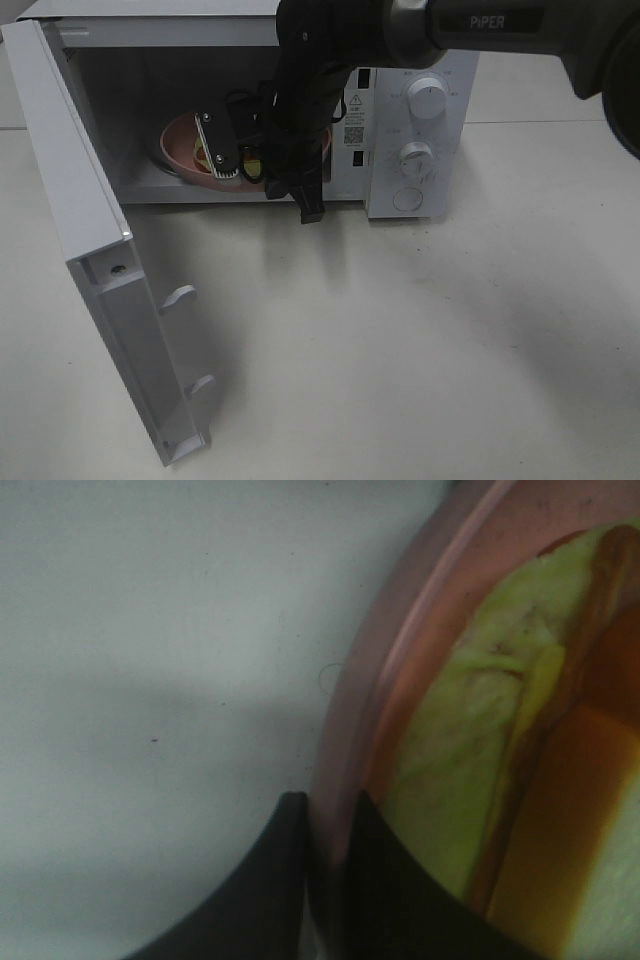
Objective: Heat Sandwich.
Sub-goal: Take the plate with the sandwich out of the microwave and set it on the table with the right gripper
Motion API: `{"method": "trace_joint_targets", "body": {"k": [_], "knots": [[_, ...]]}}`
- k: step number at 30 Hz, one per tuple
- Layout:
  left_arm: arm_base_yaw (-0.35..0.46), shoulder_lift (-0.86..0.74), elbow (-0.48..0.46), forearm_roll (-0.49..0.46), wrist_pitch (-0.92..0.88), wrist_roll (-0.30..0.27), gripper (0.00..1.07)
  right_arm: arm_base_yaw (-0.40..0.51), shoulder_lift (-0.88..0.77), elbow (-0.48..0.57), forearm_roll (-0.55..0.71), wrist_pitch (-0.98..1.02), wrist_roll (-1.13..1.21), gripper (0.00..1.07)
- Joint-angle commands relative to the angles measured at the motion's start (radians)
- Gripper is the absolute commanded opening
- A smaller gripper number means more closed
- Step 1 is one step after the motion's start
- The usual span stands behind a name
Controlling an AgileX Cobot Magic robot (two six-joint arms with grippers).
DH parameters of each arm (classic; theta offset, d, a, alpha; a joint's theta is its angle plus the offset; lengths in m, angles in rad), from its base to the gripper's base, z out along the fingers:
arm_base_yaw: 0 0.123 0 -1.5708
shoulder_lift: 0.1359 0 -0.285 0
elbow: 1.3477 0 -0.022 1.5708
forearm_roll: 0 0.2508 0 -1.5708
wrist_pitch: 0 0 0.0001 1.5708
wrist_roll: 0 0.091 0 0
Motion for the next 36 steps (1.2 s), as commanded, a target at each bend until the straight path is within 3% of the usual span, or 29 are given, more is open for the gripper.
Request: {"method": "trace_joint_targets", "body": {"k": [1,18,22,36], "knots": [[-0.005,-0.017,0.002,-0.002,0.000,-0.005,0.98,-0.007,-0.047,0.034,-0.014,0.011,-0.020,0.00],[-0.005,-0.017,0.002,-0.002,0.000,-0.005,0.98,0.003,-0.244,0.327,-0.010,-0.119,-0.165,0.00],[-0.005,-0.017,0.002,-0.002,0.000,-0.005,0.98,0.005,-0.315,0.421,0.058,-0.142,-0.251,0.00],[-0.005,-0.017,0.002,-0.002,0.000,-0.005,0.98,0.040,-0.484,0.619,0.063,-0.247,-0.356,0.00]]}}
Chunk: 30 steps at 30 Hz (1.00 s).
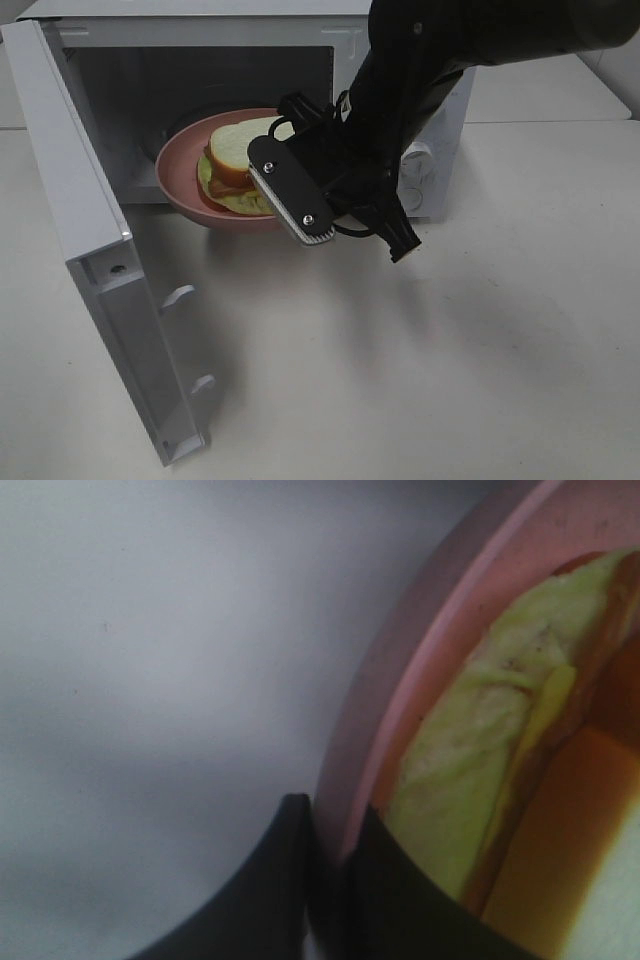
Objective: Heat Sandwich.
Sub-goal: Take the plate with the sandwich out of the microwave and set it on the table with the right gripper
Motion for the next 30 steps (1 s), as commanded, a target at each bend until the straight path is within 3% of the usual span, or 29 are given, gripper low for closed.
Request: {"method": "trace_joint_targets", "body": {"k": [1,30], "knots": [[-0.005,-0.017,0.002,-0.003,0.000,-0.005,0.98,0.004,-0.046,0.027,-0.003,-0.055,-0.017,0.00],[-0.005,-0.017,0.002,-0.003,0.000,-0.005,0.98,0.004,-0.359,0.363,-0.055,-0.108,-0.003,0.00]]}}
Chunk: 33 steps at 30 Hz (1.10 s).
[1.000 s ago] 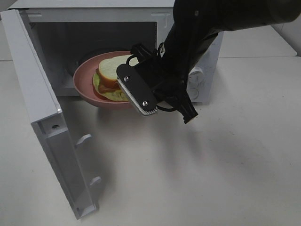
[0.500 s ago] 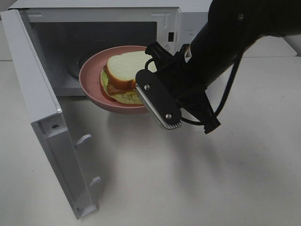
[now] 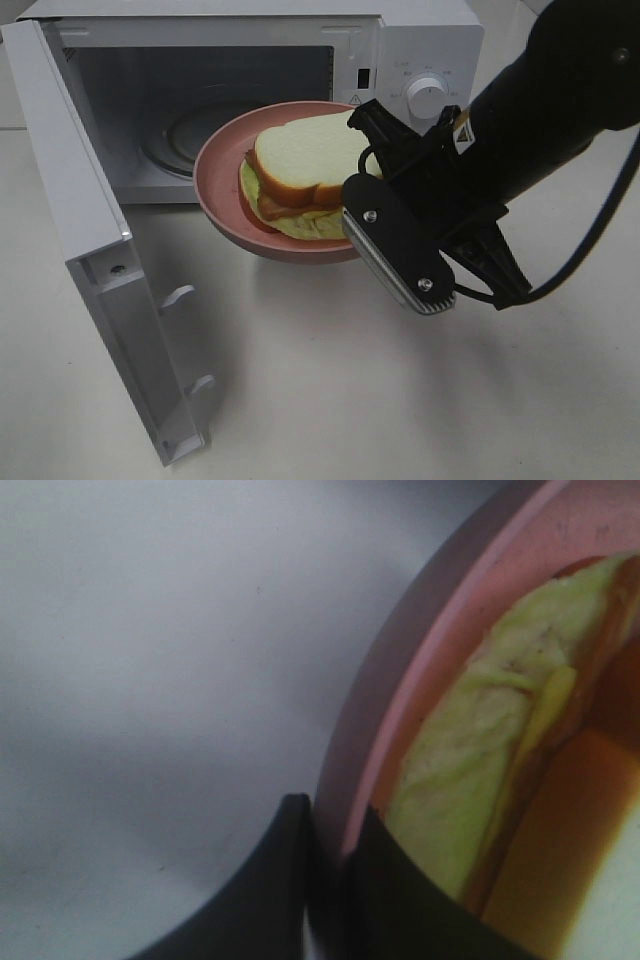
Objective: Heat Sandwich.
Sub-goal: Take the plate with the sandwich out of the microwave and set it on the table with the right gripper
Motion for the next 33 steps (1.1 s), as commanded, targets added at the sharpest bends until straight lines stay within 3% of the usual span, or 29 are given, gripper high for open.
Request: {"method": "trace_joint_targets", "body": {"k": [1,27,33], "knots": [[-0.005,-0.017,0.002,-0.003,0.000,-0.005,0.98,0.003,-0.058,0.041,-0.005,-0.030,0.019,0.00],[-0.005,-0.017,0.002,-0.003,0.000,-0.005,0.98,0.003,-0.401,0.328,-0.022,0.056,0.144,0.00],[-0.005,-0.017,0.002,-0.003,0.000,-0.005,0.98,0.003,-0.476,0.386,-0.155,0.105,0.322,0.01]]}}
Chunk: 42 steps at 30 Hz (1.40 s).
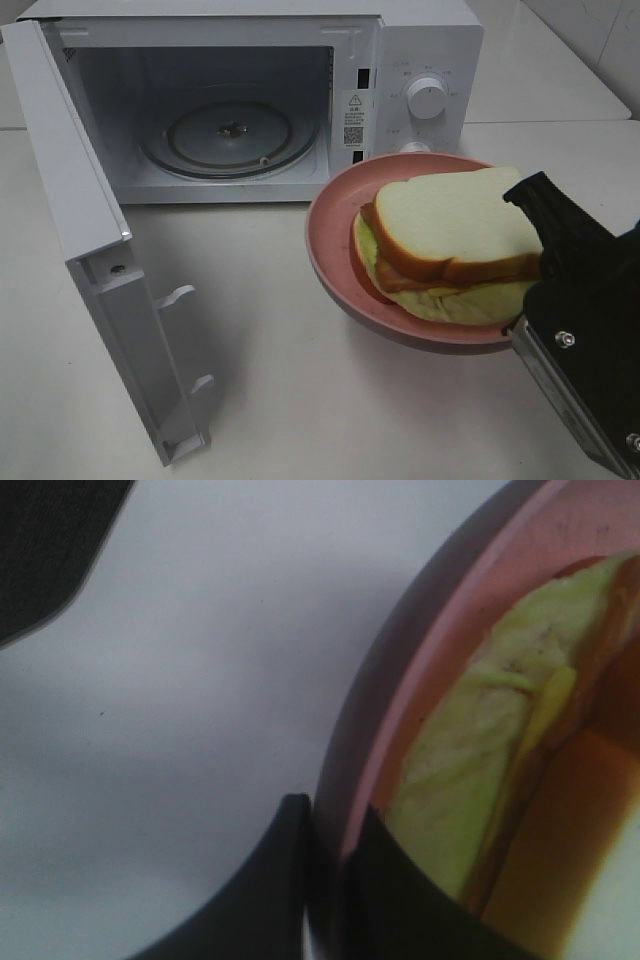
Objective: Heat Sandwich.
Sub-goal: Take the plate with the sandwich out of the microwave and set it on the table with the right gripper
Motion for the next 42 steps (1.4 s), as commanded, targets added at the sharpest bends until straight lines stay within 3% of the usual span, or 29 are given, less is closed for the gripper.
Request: {"method": "trace_joint_targets", "body": {"k": [1,16,29,42], "knots": [[-0.005,-0.017,0.002,-0.003,0.000,-0.005,0.98,0.003,-0.042,0.025,-0.090,0.003,0.119,0.01],[-0.005,-0.017,0.002,-0.003,0.000,-0.004,0.98,0.003,-0.050,0.044,-0.337,0.106,0.726,0.02],[-0.005,-0.017,0.002,-0.003,0.000,-0.004,0.98,0.003,-0.050,0.044,-0.471,0.259,1.178,0.02],[-0.005,-0.017,0.002,-0.003,0.000,-0.004,0.98,0.003,-0.050,0.044,-0.495,0.309,1.464,0.02]]}}
